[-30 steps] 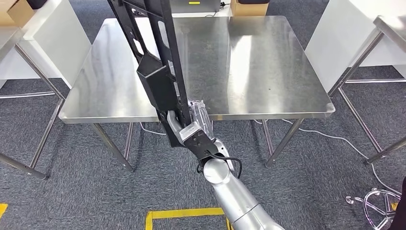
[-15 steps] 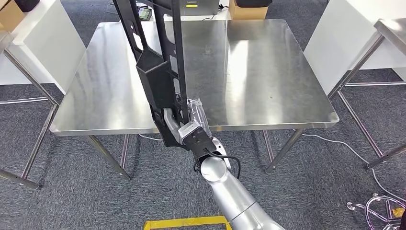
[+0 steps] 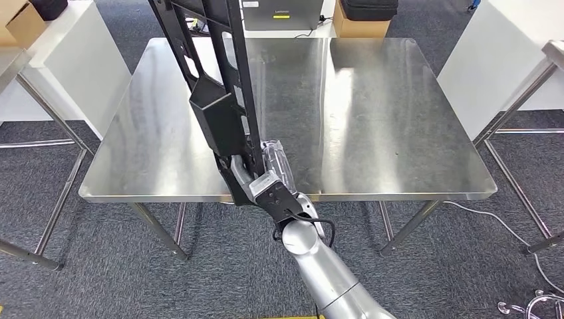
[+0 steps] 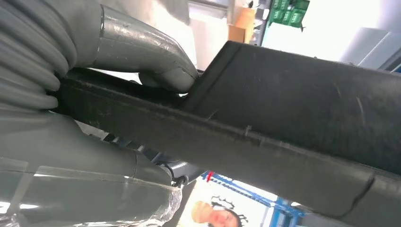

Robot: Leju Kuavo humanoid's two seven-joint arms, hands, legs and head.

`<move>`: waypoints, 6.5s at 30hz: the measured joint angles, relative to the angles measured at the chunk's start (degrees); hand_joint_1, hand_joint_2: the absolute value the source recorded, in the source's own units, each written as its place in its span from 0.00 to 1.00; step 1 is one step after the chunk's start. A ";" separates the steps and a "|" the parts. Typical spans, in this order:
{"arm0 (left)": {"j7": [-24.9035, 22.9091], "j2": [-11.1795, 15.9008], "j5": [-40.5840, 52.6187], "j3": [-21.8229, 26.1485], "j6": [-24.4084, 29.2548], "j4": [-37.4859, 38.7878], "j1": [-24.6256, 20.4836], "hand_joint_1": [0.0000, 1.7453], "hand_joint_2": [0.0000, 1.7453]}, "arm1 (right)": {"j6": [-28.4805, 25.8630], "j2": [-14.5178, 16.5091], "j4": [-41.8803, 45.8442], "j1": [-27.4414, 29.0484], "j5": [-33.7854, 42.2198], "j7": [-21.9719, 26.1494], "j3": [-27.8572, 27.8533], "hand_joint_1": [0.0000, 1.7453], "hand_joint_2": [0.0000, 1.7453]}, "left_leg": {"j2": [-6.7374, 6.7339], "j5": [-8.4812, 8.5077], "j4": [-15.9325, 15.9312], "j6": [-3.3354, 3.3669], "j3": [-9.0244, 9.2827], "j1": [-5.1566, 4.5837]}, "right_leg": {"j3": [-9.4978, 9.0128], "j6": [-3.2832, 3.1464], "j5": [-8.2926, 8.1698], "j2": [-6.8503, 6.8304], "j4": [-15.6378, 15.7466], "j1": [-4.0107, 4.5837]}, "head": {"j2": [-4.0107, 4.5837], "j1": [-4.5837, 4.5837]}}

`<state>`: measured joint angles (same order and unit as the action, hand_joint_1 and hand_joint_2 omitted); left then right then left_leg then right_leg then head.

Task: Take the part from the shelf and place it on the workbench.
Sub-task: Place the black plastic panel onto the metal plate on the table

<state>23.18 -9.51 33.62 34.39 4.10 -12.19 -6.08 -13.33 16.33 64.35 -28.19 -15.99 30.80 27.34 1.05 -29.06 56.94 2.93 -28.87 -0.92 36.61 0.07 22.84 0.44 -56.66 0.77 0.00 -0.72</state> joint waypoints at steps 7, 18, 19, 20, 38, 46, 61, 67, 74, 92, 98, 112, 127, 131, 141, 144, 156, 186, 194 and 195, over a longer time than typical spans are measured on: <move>0.02 0.07 0.08 -0.01 -0.01 -0.08 -0.01 0.00 1.00 | -0.07 0.33 0.04 -0.23 0.16 -0.02 0.03 1.00 1.00 | -0.62 -4.42 14.42 -2.61 -9.12 1.68 | -3.63 -1.54 1.37 0.08 1.01 -1.40 | 0.00 -0.16; -0.03 0.01 0.81 -0.01 -0.24 -0.04 -0.03 0.00 1.00 | -2.86 0.17 0.73 -0.08 -2.53 -1.80 0.26 1.00 1.00 | -0.76 3.90 1.40 -1.15 -6.40 2.18 | -5.99 2.33 5.43 0.24 -1.44 -1.40 | 0.00 -0.10; -0.01 0.01 0.85 -0.01 -0.24 -0.05 -0.04 0.00 1.00 | -4.11 0.15 0.84 -0.28 -4.12 -2.33 0.41 1.00 1.00 | -0.74 3.80 1.32 -0.71 -6.00 2.07 | -4.75 2.27 6.10 0.15 -3.66 -1.46 | 0.00 0.02; 0.02 0.00 0.92 -0.01 -0.15 -0.05 -0.07 0.00 1.00 | -5.64 0.08 0.87 -0.51 -6.22 -3.04 0.64 1.00 1.00 | -0.75 3.63 1.25 -0.36 -5.70 1.94 | -2.72 1.99 7.10 0.06 -7.08 -1.50 | 0.00 0.11; -0.81 -0.74 2.62 -0.01 0.86 -0.03 -0.91 0.00 1.00 | -13.66 1.05 -5.71 -8.85 -35.48 -16.45 6.12 1.00 1.00 | -0.51 0.36 0.38 0.31 -2.20 0.64 | -1.18 -0.08 0.05 0.40 0.35 0.39 | 0.00 -0.04; -2.51 -0.70 4.31 -0.21 0.01 -0.05 -2.09 0.00 1.00 | -11.22 2.99 -17.74 -18.64 -46.57 -30.95 13.16 1.00 1.00 | -0.53 0.62 0.20 -0.14 -2.12 0.79 | -1.19 -0.21 0.05 0.40 0.33 0.51 | 0.00 -0.01; -3.37 -0.72 4.45 -0.27 -1.10 -0.05 -2.99 0.00 1.00 | 0.83 1.49 -42.81 -30.48 -53.49 -47.72 21.32 1.00 1.00 | -0.53 0.72 0.23 -0.22 -2.00 0.68 | -1.31 -0.26 -0.02 0.36 0.31 0.40 | 0.00 -0.01; -3.23 -0.72 3.84 -0.25 -1.49 -0.05 -2.87 0.00 1.00 | 5.07 -2.98 -46.94 -31.76 -54.11 -51.79 21.12 1.00 1.00 | -0.54 0.71 0.23 -0.20 -2.01 0.56 | -1.31 -0.23 -0.04 0.36 0.32 0.31 | 0.00 0.00; -2.63 -0.72 3.82 -0.25 -2.02 -0.05 -2.87 0.00 1.00 | 8.62 -6.96 -48.64 -32.57 -55.41 -55.19 20.89 1.00 1.00 | -0.53 0.71 0.25 -0.20 -1.97 0.54 | -1.31 -0.30 -0.11 0.35 0.33 0.31 | 0.00 -0.01; -2.62 -0.71 4.19 -1.19 -3.18 -0.11 -2.95 0.00 1.00 | 10.42 -12.70 -50.05 -33.05 -53.42 -58.98 14.61 1.00 1.00 | -0.60 0.72 0.25 -0.20 -1.92 0.55 | -1.33 -0.30 -0.12 0.41 0.32 0.33 | 0.00 -0.01; -2.63 -0.72 4.14 -1.21 -3.17 -0.14 -2.97 0.00 1.00 | 11.22 -13.16 -50.16 -33.05 -52.74 -60.35 13.21 1.00 1.00 | -0.59 0.72 0.25 -0.20 -1.91 0.54 | -1.33 -0.31 -0.12 0.39 0.32 0.33 | 0.00 -0.02; -2.70 -0.67 3.74 -1.19 -4.27 -0.21 -2.95 0.00 1.00 | 12.47 -14.55 -50.37 -32.90 -54.07 -62.19 9.75 0.50 0.50 | -0.59 0.72 0.25 -0.19 -1.91 0.54 | -1.34 -0.30 -0.12 0.38 0.32 0.33 | 0.00 -0.03; -3.60 -0.61 4.39 -1.44 -4.57 -0.62 -3.81 0.00 0.00 | 14.44 -14.59 -50.47 -31.90 -60.17 -62.89 9.79 0.00 0.00 | -0.60 0.72 0.25 -0.19 -1.92 0.55 | -1.34 -0.31 -0.12 0.40 0.32 0.34 | 0.00 -0.03; -3.62 -0.61 4.58 -1.61 -4.51 -0.62 -3.89 0.00 0.00 | 14.47 -14.45 -50.47 -31.72 -60.51 -62.89 9.79 0.00 0.00 | -0.60 0.72 0.24 -0.19 -1.92 0.55 | -1.34 -0.31 -0.12 0.40 0.32 0.34 | 0.00 -0.02; -4.12 -0.61 4.97 -1.64 -3.97 -0.62 -4.10 0.00 0.00 | 15.08 -12.93 -50.47 -31.54 -65.80 -61.49 11.69 0.00 0.00 | -0.61 0.72 0.25 -0.19 -1.91 0.55 | -1.35 -0.31 -0.12 0.40 0.32 0.33 | 0.00 -0.03; -4.26 -0.61 5.20 -1.65 -3.96 -0.62 -4.14 0.00 0.00 | 13.48 -11.99 -50.43 -31.53 -69.34 -60.39 13.30 0.00 0.00 | -0.61 0.72 0.24 -0.20 -1.92 0.56 | -1.35 -0.31 -0.12 0.41 0.31 0.34 | 0.00 -0.02; -4.40 -0.63 5.17 -1.64 -2.70 -0.62 -4.13 0.00 0.00 | -4.45 -5.57 -47.23 -32.80 -73.86 -57.30 19.88 0.00 0.00 | -0.64 0.73 0.23 -0.21 -1.90 0.60 | -1.36 -0.31 -0.12 0.43 0.22 0.34 | 0.00 -0.01; -2.80 -0.61 6.25 -1.26 -0.10 -0.62 -2.55 0.00 0.00 | -26.58 2.69 2.89 -14.52 -41.54 -13.12 -3.78 0.00 0.00 | -0.50 0.72 0.22 -0.21 -1.86 0.57 | -1.38 -0.36 -0.08 0.32 0.22 0.34 | 0.00 -0.02; -1.67 -0.24 6.69 -1.21 -0.96 -0.61 -2.43 0.00 0.00 | -13.85 2.91 19.83 -5.84 12.51 7.96 -7.57 0.00 0.00 | -0.58 0.71 0.22 -0.20 -1.84 0.54 | -1.38 -0.36 -0.08 0.37 0.25 0.31 | 0.00 -0.01; -1.59 -0.18 6.69 -1.19 -0.98 -0.61 -2.40 0.00 0.00 | -8.89 2.86 21.53 -5.09 17.62 8.44 -7.67 0.00 0.00 | -0.58 0.71 0.22 -0.20 -1.84 0.54 | -1.38 -0.36 -0.08 0.37 0.25 0.32 | 0.00 -0.02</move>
<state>21.60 -9.69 40.30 33.19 3.11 -12.79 -8.47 -22.22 19.19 85.87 -33.28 1.63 39.25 19.67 0.47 -28.35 57.16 2.72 -30.71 -0.38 35.22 -0.29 22.76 0.81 -56.41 1.08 0.00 -0.74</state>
